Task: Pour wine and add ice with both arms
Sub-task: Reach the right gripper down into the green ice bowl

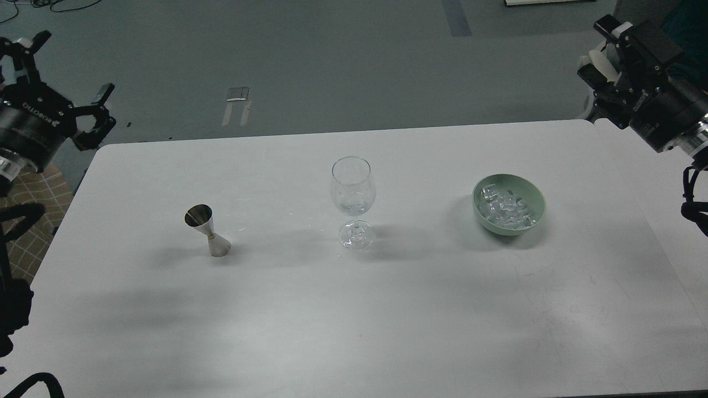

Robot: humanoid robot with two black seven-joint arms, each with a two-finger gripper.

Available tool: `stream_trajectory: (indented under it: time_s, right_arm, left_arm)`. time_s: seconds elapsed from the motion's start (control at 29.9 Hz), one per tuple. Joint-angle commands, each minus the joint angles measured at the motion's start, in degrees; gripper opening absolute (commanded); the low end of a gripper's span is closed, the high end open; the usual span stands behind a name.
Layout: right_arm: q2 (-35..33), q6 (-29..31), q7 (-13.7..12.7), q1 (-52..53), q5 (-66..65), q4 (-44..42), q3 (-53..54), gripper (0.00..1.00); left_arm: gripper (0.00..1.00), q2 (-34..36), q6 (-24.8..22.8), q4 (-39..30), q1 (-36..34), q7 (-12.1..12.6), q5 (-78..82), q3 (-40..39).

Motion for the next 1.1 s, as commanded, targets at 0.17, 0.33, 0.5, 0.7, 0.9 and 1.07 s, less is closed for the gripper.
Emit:
stream_trajectory:
  time_s: [0.17, 0.33, 0.5, 0.7, 0.9, 1.07]
  right_arm:
    - [-3.58, -10.63, 0.00, -0.92, -31.18, 2.06, -8.95, 1.00]
    - [-3.32, -10.99, 0.00, -1.45, -41.22, -1.01, -9.74, 1.00]
    - [-0.43, -10.90, 0.00, 0.56, -43.86, -5.93, -13.78, 1.00]
    - [1.51, -10.11, 0.00, 3.91, -43.87, -8.40, -18.70, 1.00]
    - [4.50, -7.74, 0.00, 9.88, -43.95, -11.65, -27.84, 1.00]
    - [6.43, -4.58, 0.00, 13.93, -43.95, -13.50, -32.42, 1.00]
  left_arm:
    - [0.98, -0.37, 6.30, 3.39, -7.87, -6.99, 9.59, 11.73]
    - [0.98, -1.42, 9.91, 3.75, -8.49, -6.98, 9.24, 14.99]
    - [0.98, -3.44, 10.26, 3.66, -8.23, -6.46, 9.15, 14.99]
    - [0.98, -4.32, 11.58, 3.66, -8.76, -6.02, 8.36, 14.90]
    - [0.98, -4.41, 10.88, 3.04, -8.67, -6.11, 3.79, 14.99]
    - [0.98, -4.32, 10.97, 2.96, -8.76, -6.11, 2.47, 14.90]
